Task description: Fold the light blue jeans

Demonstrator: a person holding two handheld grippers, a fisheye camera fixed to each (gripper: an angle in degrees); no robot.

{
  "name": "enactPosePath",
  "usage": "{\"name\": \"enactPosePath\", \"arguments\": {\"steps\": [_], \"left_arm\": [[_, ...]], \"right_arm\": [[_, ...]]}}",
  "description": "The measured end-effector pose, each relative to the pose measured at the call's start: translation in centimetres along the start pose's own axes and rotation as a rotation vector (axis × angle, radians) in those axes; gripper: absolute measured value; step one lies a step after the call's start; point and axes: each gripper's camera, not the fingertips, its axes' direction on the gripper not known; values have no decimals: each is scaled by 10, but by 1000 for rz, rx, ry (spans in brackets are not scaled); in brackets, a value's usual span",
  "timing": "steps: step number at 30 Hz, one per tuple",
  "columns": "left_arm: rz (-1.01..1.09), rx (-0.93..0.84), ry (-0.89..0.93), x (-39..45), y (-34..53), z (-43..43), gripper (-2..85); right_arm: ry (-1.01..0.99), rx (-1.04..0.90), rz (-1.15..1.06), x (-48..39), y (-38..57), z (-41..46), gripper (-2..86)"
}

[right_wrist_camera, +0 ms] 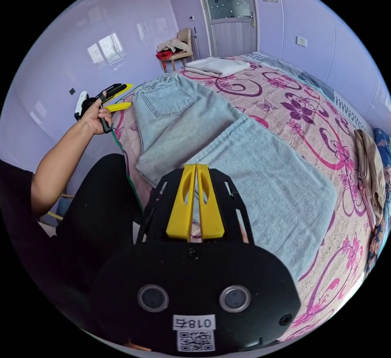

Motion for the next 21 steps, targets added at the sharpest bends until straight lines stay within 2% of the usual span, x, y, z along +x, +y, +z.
{"name": "enactPosePath", "arguments": {"steps": [6,11,15,18,21], "left_arm": [[-74,-104,-28,-7,-31,34,187],[-88,-132,32,-3,-41,35,138],[-72,-114,60,9,-39,27,114],[-137,-75,136,11,-31,20,97],[-71,-29,186,51,-23,5,87]], "right_arm": [[37,15,32,2,2,-10,-8],[36,31,57,4,3,-16,-8],[54,46,77,7,5,-24,-8],[66,68,111,13,8,-37,-7],[85,117,158,25,17,-61,-7]]}}
